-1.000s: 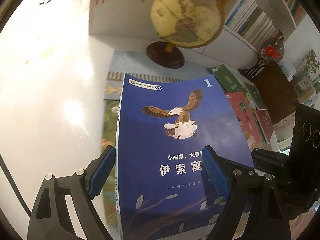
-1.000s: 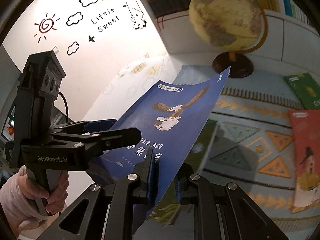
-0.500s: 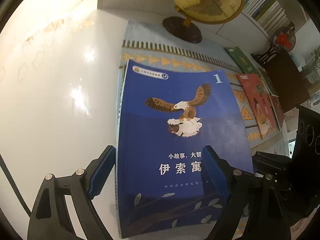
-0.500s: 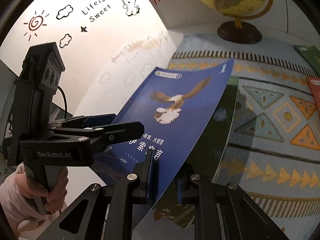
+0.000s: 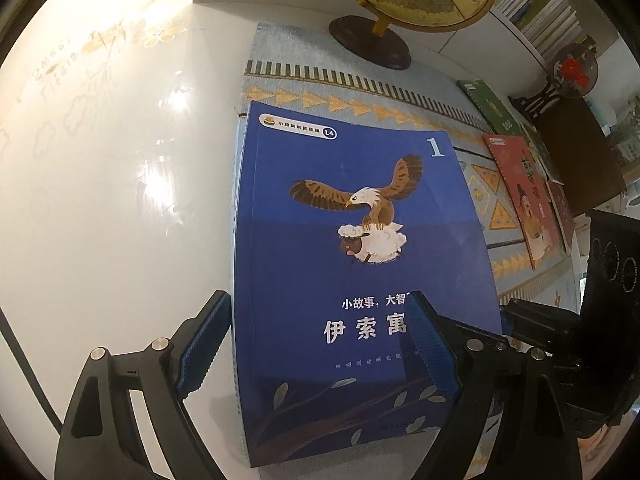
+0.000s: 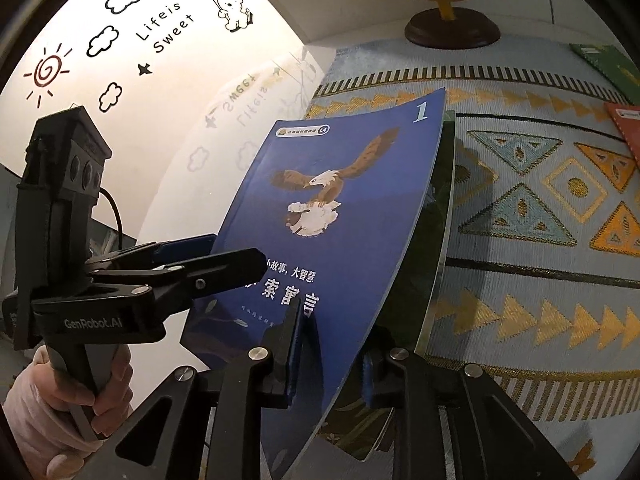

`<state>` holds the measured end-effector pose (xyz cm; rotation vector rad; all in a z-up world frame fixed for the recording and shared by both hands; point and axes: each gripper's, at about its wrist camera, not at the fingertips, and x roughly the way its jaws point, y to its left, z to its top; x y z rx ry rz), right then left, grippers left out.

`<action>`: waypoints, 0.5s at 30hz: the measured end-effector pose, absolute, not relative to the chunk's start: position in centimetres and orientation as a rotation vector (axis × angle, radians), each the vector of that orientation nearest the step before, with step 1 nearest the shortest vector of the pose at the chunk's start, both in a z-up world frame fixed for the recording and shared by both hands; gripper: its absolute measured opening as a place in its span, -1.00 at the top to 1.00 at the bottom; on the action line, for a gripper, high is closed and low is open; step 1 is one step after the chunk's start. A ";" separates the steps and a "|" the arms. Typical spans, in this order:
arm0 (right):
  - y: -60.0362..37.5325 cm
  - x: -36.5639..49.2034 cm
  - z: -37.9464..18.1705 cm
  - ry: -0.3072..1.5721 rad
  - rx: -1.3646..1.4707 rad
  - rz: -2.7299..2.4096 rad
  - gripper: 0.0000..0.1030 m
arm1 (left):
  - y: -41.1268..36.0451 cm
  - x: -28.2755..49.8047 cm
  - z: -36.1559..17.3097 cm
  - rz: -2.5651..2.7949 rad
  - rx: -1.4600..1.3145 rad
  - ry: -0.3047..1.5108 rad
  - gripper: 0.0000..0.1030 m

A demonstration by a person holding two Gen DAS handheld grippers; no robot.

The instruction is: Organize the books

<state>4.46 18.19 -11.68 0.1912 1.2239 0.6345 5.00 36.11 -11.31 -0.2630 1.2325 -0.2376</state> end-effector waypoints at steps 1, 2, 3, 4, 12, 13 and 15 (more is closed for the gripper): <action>18.2 4.5 -11.7 1.223 0.188 0.635 0.51 | 36.2 5.0 -11.4 -0.234 -0.265 1.234 -0.66; 18.3 4.6 -11.7 1.223 0.188 0.635 0.50 | 36.2 4.9 -11.4 -0.230 -0.269 1.235 -0.66; 18.3 4.7 -11.8 1.224 0.189 0.636 0.48 | 36.2 4.9 -11.5 -0.226 -0.275 1.236 -0.66; 18.3 4.8 -11.8 1.226 0.190 0.636 0.48 | 36.2 4.8 -11.5 -0.223 -0.279 1.236 -0.66; 17.2 4.5 -11.1 1.261 0.190 0.605 0.18 | 37.1 4.9 -11.0 -0.170 -0.300 1.219 -0.66; 16.4 4.5 -11.0 1.257 0.187 0.584 0.16 | 37.5 4.9 -10.8 -0.158 -0.312 1.213 -0.66; 15.2 4.4 -10.8 1.252 0.198 0.568 0.13 | 38.2 4.8 -10.3 -0.134 -0.339 1.201 -0.66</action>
